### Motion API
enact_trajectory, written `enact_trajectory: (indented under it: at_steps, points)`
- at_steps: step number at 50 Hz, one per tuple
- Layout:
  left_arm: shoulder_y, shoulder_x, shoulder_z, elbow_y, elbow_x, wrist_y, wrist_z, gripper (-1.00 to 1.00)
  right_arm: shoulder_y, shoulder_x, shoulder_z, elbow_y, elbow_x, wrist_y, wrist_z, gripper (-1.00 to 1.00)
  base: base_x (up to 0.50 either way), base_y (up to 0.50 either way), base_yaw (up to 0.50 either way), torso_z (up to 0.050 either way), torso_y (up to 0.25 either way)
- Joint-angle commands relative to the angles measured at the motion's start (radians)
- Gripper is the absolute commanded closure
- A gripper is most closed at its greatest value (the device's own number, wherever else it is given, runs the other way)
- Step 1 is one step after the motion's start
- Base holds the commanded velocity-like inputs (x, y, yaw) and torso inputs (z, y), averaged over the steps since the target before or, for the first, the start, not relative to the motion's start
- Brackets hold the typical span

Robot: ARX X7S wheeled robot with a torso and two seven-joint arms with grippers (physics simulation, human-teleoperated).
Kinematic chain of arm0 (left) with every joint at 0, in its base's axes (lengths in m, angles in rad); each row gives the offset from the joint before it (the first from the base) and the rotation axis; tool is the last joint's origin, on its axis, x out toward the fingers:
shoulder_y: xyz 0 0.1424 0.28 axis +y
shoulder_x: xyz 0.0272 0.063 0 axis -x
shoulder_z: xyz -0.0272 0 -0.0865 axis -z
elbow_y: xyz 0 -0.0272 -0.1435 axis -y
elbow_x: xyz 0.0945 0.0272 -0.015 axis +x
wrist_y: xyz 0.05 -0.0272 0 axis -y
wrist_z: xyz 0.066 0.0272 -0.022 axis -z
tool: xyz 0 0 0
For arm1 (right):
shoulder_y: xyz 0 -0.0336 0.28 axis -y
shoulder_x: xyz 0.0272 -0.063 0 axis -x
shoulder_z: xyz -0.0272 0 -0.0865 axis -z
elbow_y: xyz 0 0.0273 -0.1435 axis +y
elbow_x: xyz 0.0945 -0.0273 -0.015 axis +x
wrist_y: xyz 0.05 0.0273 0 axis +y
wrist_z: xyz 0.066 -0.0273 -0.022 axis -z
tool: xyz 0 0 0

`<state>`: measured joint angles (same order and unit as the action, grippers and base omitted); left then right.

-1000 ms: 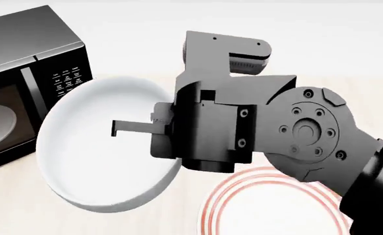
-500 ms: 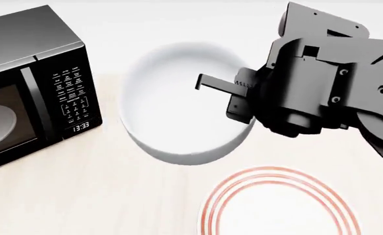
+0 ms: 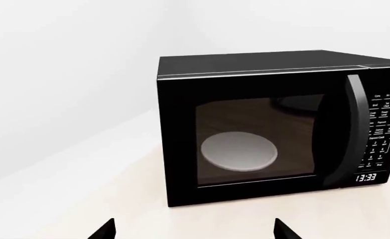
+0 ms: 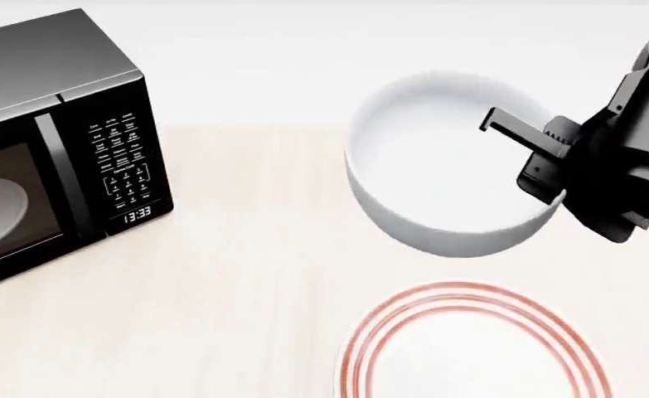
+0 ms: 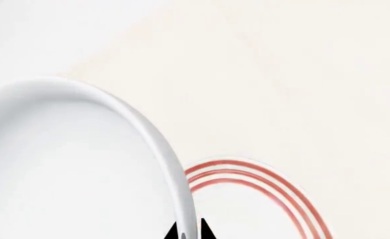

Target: Put the white bowl to the right of the plate.

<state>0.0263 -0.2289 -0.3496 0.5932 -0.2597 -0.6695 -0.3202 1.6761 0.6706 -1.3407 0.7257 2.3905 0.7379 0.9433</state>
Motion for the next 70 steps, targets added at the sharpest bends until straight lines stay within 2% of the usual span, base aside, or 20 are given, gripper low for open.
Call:
enact_trajectory:
  at_steps: [1,5,16,25,41,43,50,57,62,70]
  points:
    - [-0.007,-0.004,0.007,-0.012,-0.001,-0.002,-0.007,-1.0,0.037,-0.023,-0.013,0.313,-0.008,0.116,-0.12,1.0,0.0,0.0,0.0,0.0,0.0]
    - [-0.01,-0.006,0.013,-0.016,0.001,-0.002,-0.01,-1.0,0.048,-0.024,-0.019,0.392,-0.007,0.151,-0.153,1.0,0.0,0.0,0.0,0.0,0.0]
    - [-0.018,-0.01,0.033,-0.03,0.009,-0.002,-0.019,-1.0,0.026,0.081,0.008,0.337,0.02,0.125,-0.123,1.0,0.0,0.0,0.0,0.0,0.0]
    - [-0.02,-0.013,0.036,-0.033,0.007,-0.005,-0.023,-1.0,0.024,0.109,0.01,0.36,0.019,0.13,-0.135,1.0,0.0,0.0,0.0,0.0,0.001]
    - [-0.022,-0.018,0.056,-0.037,0.009,-0.005,-0.03,-1.0,-0.046,0.266,0.046,0.261,0.053,0.075,-0.119,1.0,0.0,0.0,0.0,0.0,0.0]
    - [-0.017,-0.027,0.063,-0.034,-0.017,-0.012,0.002,-1.0,-0.057,0.282,0.046,0.252,0.048,0.069,-0.131,1.0,0.0,0.0,0.0,0.0,0.0]
    - [-0.021,-0.026,0.088,-0.04,0.0,-0.005,-0.01,-1.0,-0.079,0.334,0.046,0.244,0.033,0.061,-0.161,1.0,0.0,0.0,0.0,0.0,0.001]
    - [-0.009,-0.04,0.113,-0.033,-0.025,-0.007,0.032,-1.0,-0.093,0.38,0.051,0.248,0.036,0.067,-0.182,1.0,0.0,0.0,0.0,0.0,0.0]
    - [-0.009,-0.041,0.111,-0.035,-0.027,-0.007,0.029,-1.0,-0.056,0.351,0.006,0.451,-0.035,0.15,-0.316,1.0,0.0,0.0,0.0,0.0,0.0]
    - [-0.017,-0.044,0.133,-0.043,-0.023,-0.011,0.028,-1.0,-0.068,0.363,-0.055,0.58,-0.085,0.173,-0.435,1.0,0.0,0.0,0.0,0.0,0.001]
